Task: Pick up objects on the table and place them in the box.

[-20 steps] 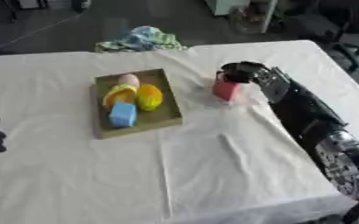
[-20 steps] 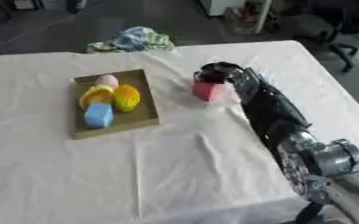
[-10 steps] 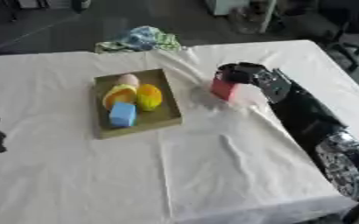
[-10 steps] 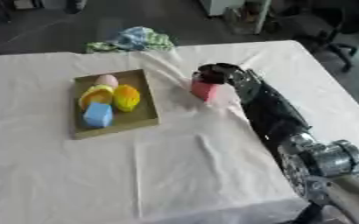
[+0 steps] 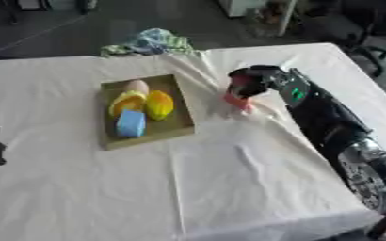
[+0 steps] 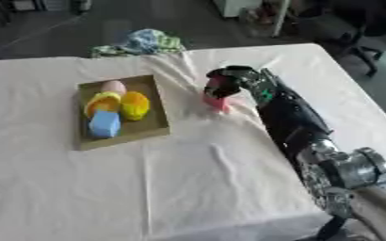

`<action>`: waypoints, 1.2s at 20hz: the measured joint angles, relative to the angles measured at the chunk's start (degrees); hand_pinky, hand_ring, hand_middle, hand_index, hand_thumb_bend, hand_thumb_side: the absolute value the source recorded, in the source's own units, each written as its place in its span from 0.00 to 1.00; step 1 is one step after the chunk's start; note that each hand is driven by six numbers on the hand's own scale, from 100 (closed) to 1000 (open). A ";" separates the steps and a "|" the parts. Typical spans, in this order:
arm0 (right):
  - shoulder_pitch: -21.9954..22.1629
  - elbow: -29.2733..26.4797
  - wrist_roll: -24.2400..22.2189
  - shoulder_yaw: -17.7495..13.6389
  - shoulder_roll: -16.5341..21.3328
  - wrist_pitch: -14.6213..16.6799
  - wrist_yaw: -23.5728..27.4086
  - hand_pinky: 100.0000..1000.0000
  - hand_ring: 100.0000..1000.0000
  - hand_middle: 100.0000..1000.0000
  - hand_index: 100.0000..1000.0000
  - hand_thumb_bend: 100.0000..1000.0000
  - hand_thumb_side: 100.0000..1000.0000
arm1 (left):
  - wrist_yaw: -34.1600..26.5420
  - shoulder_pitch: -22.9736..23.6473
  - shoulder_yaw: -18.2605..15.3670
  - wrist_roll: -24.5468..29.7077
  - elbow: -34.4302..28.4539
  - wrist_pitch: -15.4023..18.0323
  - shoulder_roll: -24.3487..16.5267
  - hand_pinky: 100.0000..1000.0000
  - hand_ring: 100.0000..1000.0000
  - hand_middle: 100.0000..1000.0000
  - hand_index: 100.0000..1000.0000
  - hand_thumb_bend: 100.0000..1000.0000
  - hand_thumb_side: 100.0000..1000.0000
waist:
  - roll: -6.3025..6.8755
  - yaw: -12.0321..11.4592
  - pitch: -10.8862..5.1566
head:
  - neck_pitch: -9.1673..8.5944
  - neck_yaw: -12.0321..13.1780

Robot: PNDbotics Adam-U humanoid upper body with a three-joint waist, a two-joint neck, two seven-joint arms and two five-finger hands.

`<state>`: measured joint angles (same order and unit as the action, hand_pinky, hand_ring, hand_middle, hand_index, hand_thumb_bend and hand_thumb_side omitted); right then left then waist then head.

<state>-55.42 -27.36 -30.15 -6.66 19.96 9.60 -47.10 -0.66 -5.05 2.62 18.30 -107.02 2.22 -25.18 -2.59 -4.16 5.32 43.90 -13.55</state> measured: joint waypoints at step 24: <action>-0.31 -9.20 6.15 -0.57 -0.19 2.53 0.38 0.60 0.54 0.81 0.95 0.00 0.00 | 0.02 0.07 -0.03 0.10 0.01 0.02 0.02 0.71 0.50 0.53 0.78 0.00 0.93 | 0.00 -0.16 0.00 | 0.00 -0.82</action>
<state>-55.73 -36.56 -24.00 -7.23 19.77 12.12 -46.72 -0.65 -4.98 2.59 18.41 -107.01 2.24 -25.16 -2.59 -4.32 5.32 43.90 -14.37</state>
